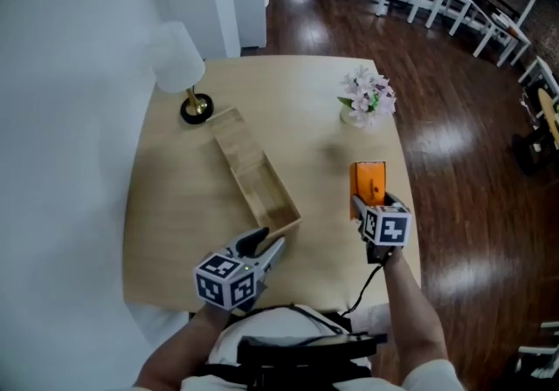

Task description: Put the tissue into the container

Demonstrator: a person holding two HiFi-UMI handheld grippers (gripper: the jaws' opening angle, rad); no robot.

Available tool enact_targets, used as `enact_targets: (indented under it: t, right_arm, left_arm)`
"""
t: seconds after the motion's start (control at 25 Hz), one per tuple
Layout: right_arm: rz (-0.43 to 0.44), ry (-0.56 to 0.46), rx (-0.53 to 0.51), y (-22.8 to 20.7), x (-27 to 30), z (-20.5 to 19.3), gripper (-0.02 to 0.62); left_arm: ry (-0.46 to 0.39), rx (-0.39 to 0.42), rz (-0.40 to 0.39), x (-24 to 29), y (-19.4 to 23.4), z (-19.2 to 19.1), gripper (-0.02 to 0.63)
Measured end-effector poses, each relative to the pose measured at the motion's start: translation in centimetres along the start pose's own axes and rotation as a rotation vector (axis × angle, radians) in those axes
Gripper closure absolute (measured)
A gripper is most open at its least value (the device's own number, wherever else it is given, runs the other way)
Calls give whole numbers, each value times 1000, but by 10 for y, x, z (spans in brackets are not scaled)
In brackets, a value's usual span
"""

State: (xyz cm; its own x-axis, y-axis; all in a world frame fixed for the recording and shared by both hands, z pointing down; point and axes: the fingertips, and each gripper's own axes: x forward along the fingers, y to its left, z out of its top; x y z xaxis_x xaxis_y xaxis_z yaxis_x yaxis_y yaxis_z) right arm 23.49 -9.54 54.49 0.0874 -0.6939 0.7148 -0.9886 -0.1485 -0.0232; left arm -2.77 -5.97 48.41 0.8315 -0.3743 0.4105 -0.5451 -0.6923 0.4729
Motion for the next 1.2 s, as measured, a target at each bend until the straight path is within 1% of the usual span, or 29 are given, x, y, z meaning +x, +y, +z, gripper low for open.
enact_targets:
  t: [0.16, 0.36, 0.68, 0.96, 1.08, 1.2]
  right_arm:
    - [20, -31, -19, 29, -4, 16, 233]
    - [65, -52, -57, 79, -2, 32, 233]
    - [196, -61, -143, 170, 16, 45, 233]
    - [329, -28, -234, 236, 29, 41, 233]
    - [378, 4, -268, 255, 40, 33, 233]
    - [413, 38, -269, 265, 52, 23, 234]
  left_arm:
    - [-7, -2, 3, -18, 16, 0, 431]
    - [-14, -11, 13, -41, 41, 1, 431]
    - [-34, -51, 35, -68, 80, 0, 431]
    - [-48, -73, 44, -81, 96, 1, 431]
    - [-42, -79, 44, -82, 101, 0, 431]
    - [-34, -87, 44, -83, 103, -2, 431]
